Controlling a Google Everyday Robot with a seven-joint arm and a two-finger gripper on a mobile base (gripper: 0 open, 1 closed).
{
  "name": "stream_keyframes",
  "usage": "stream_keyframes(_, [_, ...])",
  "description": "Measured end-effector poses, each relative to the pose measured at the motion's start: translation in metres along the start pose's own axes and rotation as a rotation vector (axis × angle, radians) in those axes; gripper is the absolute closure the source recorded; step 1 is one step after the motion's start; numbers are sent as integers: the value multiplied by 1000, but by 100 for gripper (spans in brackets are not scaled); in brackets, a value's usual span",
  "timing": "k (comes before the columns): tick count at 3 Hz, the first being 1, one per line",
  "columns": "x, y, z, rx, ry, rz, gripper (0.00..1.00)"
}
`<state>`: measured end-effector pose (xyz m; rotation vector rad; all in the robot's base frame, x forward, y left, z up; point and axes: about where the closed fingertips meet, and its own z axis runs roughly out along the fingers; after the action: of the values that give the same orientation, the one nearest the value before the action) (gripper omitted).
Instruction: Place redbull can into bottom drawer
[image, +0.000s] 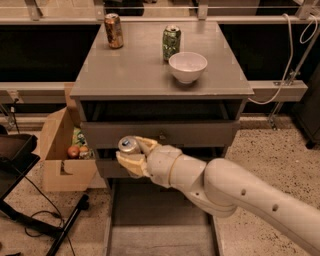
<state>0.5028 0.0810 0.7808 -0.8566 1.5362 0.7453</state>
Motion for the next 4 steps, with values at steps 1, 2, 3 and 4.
stream_keyframes(1, [58,-13,5,46,-12,11,100])
stream_keyframes(2, [99,-25,13,91,-51,7,100])
stream_keyframes(3, [152,-27,19,124,-116,42,100])
stream_keyframes(4, [158,-27,22,126,-111,52,100])
